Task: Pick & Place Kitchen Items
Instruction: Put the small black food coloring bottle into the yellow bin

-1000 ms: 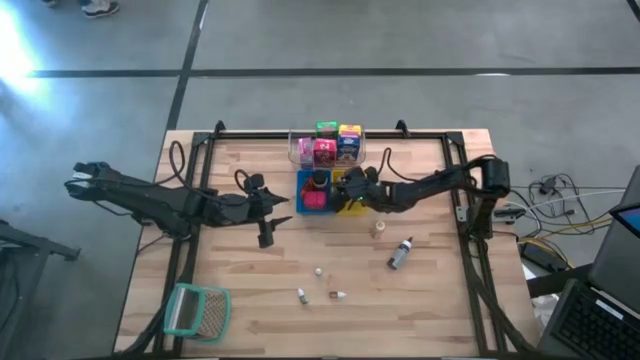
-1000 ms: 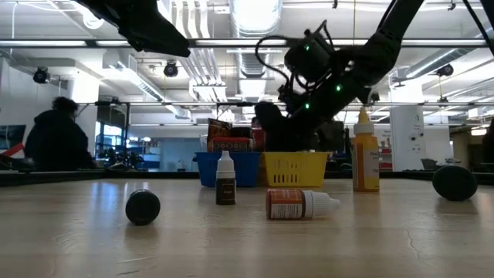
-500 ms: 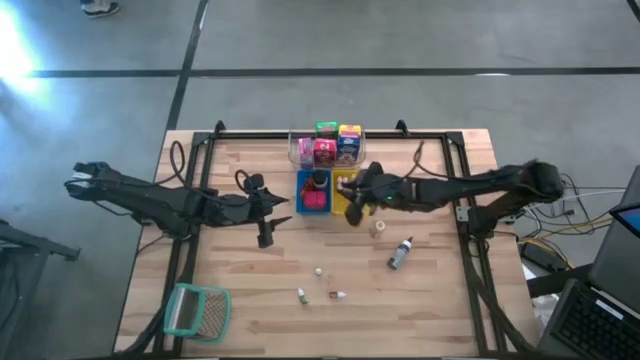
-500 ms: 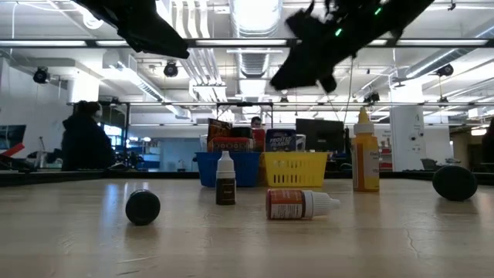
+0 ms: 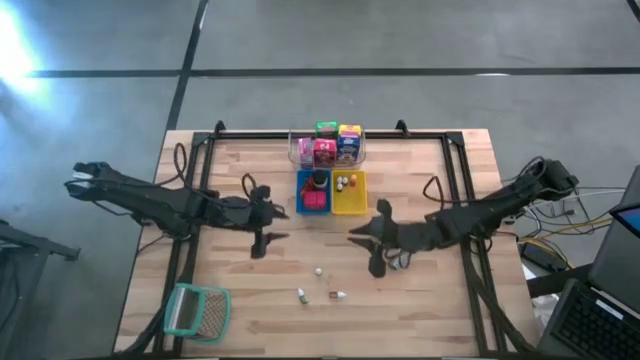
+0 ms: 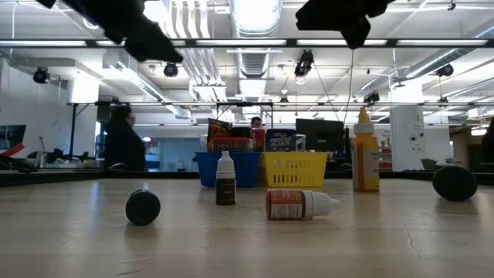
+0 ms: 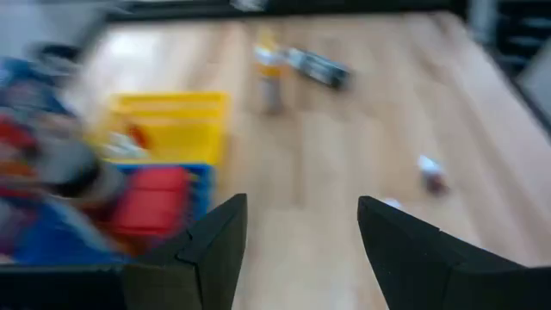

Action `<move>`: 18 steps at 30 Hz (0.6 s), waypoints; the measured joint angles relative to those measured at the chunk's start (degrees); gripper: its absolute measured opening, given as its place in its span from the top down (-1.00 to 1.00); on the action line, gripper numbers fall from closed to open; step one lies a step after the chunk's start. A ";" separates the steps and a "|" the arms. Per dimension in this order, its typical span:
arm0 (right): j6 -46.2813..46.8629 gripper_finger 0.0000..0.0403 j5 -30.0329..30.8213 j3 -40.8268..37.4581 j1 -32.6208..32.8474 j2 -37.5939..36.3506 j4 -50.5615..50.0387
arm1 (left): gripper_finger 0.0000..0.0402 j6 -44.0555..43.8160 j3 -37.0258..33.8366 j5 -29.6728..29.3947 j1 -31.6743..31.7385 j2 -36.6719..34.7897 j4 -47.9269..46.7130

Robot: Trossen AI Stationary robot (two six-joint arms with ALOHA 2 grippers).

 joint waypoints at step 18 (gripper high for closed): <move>-6.48 0.68 8.51 13.25 1.62 0.15 -9.56 | -0.13 -7.85 -15.24 -3.86 -14.65 14.29 27.99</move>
